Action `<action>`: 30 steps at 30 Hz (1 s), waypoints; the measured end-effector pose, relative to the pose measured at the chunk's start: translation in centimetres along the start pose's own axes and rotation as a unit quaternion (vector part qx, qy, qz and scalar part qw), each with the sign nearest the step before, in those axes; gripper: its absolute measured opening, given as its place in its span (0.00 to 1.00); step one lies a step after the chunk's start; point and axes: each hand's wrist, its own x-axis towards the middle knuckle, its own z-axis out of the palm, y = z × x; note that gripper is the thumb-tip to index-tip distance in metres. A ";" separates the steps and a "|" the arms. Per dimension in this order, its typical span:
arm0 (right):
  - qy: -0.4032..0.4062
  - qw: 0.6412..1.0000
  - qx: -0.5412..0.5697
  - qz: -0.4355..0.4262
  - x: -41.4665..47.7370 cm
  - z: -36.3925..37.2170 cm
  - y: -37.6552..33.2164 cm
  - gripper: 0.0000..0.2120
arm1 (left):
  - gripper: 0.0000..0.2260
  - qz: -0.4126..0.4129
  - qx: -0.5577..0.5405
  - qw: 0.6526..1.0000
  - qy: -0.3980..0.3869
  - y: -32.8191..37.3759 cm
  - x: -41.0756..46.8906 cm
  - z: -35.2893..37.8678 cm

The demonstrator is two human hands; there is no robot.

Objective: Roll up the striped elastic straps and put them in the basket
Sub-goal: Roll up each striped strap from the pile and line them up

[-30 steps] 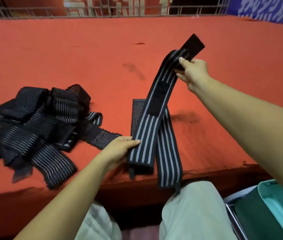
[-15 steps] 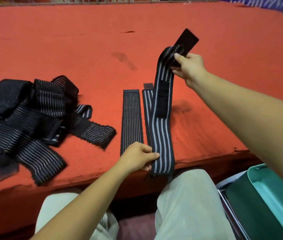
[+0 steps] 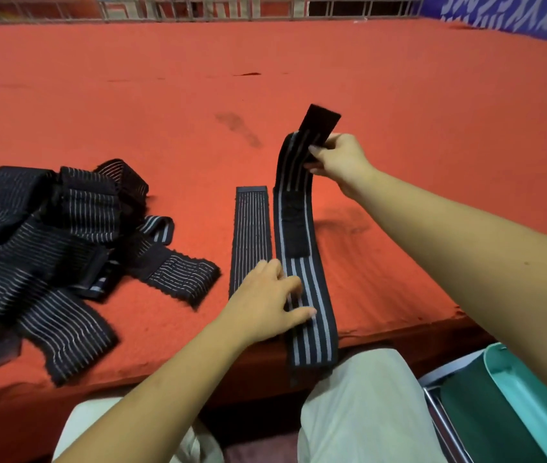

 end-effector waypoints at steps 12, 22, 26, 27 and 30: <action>0.016 0.996 -0.077 0.039 6.5 1.8 4.9 0.04 | 0.30 0.006 0.020 0.999 0.029 -4.2 4.7 4.8; 0.034 0.979 -0.172 0.104 11.9 4.5 10.9 0.14 | 0.29 0.026 0.014 0.999 0.030 -4.5 4.8 4.9; 0.044 0.965 -0.230 0.122 12.0 5.0 11.8 0.17 | 0.28 0.033 0.008 0.999 0.043 -4.5 4.9 5.0; 0.046 0.963 -0.230 0.135 12.0 5.0 11.9 0.16 | 0.28 0.033 0.007 0.999 0.042 -4.6 5.0 5.0; 0.055 0.967 -0.174 0.176 11.6 5.0 11.4 0.12 | 0.28 0.031 0.011 0.999 0.037 -4.6 5.0 5.0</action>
